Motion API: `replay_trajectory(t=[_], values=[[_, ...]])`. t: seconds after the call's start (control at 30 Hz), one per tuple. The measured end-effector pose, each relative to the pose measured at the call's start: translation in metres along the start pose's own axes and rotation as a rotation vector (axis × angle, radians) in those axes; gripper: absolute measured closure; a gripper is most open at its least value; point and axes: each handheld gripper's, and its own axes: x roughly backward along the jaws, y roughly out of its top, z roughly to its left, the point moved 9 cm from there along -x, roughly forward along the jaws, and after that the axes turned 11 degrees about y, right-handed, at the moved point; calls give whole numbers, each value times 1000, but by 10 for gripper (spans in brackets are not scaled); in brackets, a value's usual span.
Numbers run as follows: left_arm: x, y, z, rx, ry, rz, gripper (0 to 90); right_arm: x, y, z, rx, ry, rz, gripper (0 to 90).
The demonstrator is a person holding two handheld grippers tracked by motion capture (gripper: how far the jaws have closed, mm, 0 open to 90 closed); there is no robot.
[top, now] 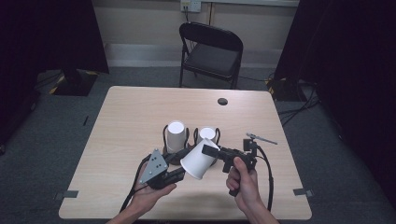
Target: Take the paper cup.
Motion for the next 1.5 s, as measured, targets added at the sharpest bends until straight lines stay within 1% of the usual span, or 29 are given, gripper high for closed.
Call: replay_trajectory(t=[0.03, 0.07, 0.13, 0.17, 0.2, 0.27, 0.37, 0.4, 0.47, 0.5, 0.57, 0.6, 0.63, 0.67, 0.7, 0.8, 0.83, 0.93, 0.97, 1.03, 1.07, 1.23, 1.3, 1.33, 1.37, 1.4, 1.43, 1.47, 1.5], values=[[0, 0, 0, 0, 0, 0, 637, 0, 0, 0, 0, 0, 0, 340], [-1, 0, 0, 10, 8, -5, 639, -3, -3, 0, -8, 2, 10, 340], [-1, 1, 1, 34, 7, -8, 608, -6, -6, -1, -13, 1, 19, 340], [0, 1, 2, 43, 4, -8, 615, -7, -8, 0, -20, 6, 22, 340], [0, 1, 2, 43, 4, -8, 654, -7, -8, 0, -20, 6, 22, 340], [1, 2, 0, 42, -18, -2, 714, -13, -13, 0, -39, 19, 28, 336], [3, 0, 3, 51, -14, 13, 778, -16, -16, -1, -41, 12, 25, 323], [4, 1, 3, 77, -31, 17, 778, -16, -16, -1, -41, 12, 25, 323], [7, 3, 6, 90, -34, 28, 829, -17, -18, -3, -52, 27, 37, 291], [7, 3, 6, 96, -38, 35, 841, -18, -19, -4, -60, 35, 43, 276], [8, 4, 6, 97, -38, 39, 858, -17, -21, -6, -69, 27, 49, 253], [10, 4, 6, 99, -47, 52, 861, -17, -20, -6, -64, 27, 43, 255], [11, 4, 7, 88, -39, 52, 862, -16, -20, -6, -59, 22, 43, 251], [11, 4, 7, 88, -39, 52, 862, -16, -20, -6, -59, 22, 43, 251], [11, 4, 6, 92, -47, 56, 862, -16, -20, -7, -47, 20, 45, 224], [13, 3, 9, 103, -47, 67, 863, -14, -18, -8, -19, -4, 39, 213], [14, 3, 11, 116, -47, 65, 863, -13, -17, -8, -7, -7, 38, 208], [16, 3, 13, 114, -43, 70, 863, -10, -14, -9, 24, -29, 29, 202], [17, 2, 16, 102, -30, 73, 863, -9, -13, -9, 29, -34, 27, 200], [19, 2, 17, 98, -24, 74, 864, -7, -11, -10, 53, -49, 25, 196], [19, 2, 18, 88, -18, 77, 864, -7, -11, -11, 76, -62, 31, 198], [22, 0, 22, 100, -16, 116, 867, -5, -10, -12, 183, -124, 63, 187], [23, 0, 23, 105, -16, 121, 867, -4, -10, -13, 229, -146, 75, 183], [24, -1, 25, 105, -17, 136, 868, -4, -10, -13, 247, -157, 82, 181], [25, -1, 25, 126, -28, 150, 868, -4, -10, -13, 261, -169, 86, 173], [25, -1, 25, 126, -28, 150, 867, -3, -10, -14, 272, -187, 86, 158], [27, -1, 27, 147, -39, 166, 868, -2, -10, -14, 282, -194, 85, 157], [28, -1, 27, 152, -38, 167, 868, -2, -10, -15, 291, -204, 92, 158], [29, 0, 28, 161, -50, 181, 869, -1, -10, -15, 302, -207, 99, 158]])
